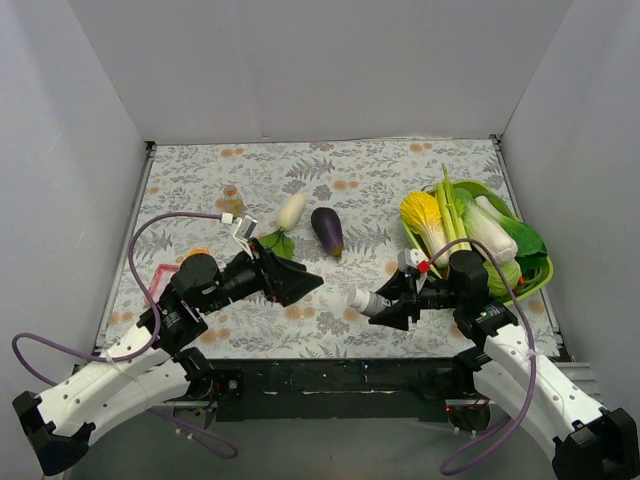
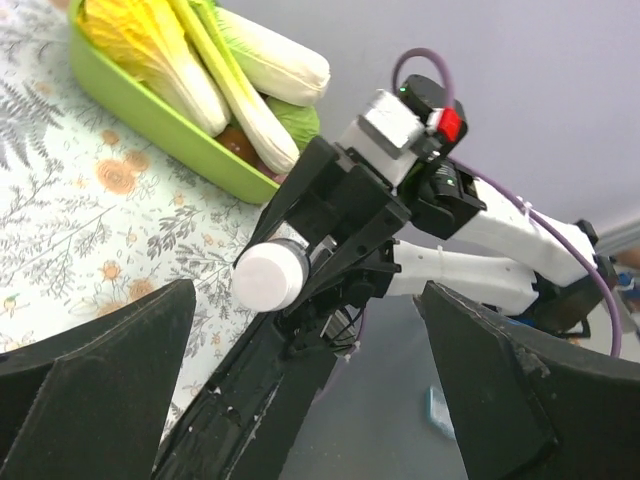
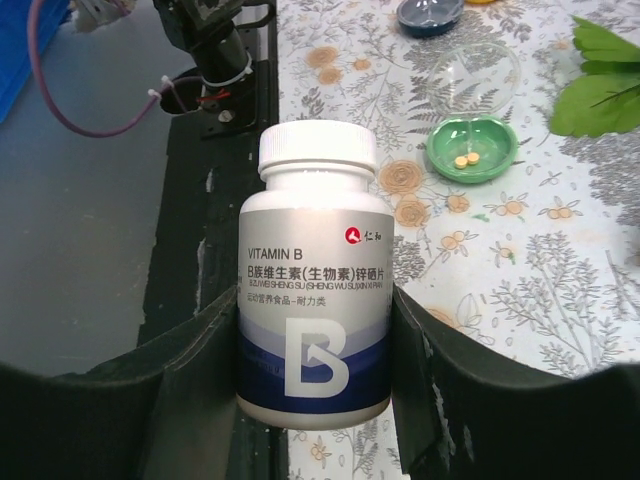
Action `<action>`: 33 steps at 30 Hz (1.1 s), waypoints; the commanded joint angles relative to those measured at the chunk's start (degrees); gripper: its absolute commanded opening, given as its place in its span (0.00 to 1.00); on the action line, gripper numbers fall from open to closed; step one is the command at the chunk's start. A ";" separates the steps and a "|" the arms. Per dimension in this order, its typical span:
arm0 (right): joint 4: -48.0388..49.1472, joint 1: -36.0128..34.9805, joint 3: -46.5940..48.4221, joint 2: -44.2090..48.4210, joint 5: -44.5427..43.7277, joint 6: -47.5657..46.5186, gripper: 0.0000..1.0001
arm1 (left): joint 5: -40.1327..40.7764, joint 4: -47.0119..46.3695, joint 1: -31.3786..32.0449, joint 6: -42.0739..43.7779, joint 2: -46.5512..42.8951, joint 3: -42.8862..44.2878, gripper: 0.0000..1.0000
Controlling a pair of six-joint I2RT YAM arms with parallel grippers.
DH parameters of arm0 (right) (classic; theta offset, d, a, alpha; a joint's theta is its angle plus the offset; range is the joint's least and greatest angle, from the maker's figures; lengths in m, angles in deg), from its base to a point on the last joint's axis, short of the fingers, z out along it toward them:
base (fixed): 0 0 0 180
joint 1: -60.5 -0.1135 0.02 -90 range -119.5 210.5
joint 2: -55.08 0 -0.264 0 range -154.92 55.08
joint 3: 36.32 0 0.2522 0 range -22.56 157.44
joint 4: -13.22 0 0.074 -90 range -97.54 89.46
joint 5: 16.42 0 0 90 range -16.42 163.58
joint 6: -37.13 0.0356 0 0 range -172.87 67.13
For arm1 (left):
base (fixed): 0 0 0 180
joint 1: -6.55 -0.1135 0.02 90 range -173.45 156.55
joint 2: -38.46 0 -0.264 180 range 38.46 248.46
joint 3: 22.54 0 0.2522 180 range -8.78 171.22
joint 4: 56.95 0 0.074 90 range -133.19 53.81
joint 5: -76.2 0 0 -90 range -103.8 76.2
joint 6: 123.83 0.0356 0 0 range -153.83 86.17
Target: Sort the pills into containers
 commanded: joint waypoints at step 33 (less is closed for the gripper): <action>-21.82 -6.56 13.89 -2.30 -28.83 -49.74 0.01 | 6.34 -13.59 4.22 -33.83 22.37 -1.48 0.97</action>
